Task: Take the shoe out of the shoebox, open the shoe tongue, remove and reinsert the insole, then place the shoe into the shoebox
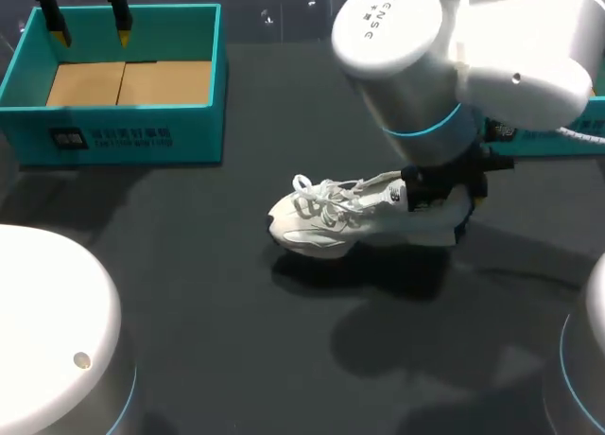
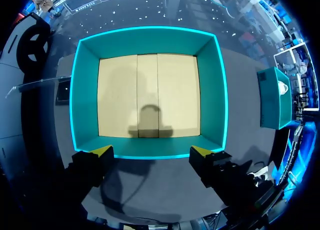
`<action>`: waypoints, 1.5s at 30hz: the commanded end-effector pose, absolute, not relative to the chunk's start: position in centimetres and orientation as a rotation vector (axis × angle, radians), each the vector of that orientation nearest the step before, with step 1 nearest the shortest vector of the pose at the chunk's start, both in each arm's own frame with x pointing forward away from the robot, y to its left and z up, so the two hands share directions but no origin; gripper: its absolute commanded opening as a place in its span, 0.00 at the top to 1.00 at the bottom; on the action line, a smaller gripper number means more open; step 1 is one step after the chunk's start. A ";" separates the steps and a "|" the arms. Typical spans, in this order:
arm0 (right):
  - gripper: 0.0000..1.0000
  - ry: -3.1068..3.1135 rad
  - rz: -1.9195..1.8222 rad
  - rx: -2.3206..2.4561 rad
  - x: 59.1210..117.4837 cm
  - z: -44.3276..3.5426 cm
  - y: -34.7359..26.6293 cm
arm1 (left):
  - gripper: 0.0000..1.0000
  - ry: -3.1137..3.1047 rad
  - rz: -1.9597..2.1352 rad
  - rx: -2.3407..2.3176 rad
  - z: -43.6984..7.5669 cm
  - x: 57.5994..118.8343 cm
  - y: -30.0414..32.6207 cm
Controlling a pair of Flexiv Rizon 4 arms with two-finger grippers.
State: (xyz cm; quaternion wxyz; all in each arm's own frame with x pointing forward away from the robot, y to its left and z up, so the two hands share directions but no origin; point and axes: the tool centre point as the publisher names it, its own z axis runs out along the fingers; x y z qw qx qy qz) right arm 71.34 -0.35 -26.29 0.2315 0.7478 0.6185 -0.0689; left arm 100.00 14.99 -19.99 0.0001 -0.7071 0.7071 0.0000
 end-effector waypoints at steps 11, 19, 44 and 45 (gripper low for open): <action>1.00 1.699 -0.209 2.104 71.8 -30.2 2.3 | 0.00 2.222 0.000 -2.221 -20.0 100.0 15.0; 1.00 1.743 -0.235 2.123 70.7 -32.1 3.2 | 0.00 2.222 0.000 -2.221 -20.0 100.0 15.0; 1.00 1.838 -0.290 2.119 69.8 -35.8 4.7 | 0.00 2.222 0.000 -2.221 -20.0 100.0 15.0; 1.00 1.839 -0.293 2.122 69.7 -36.0 4.7 | 0.00 2.222 0.000 -2.221 -20.0 100.0 15.0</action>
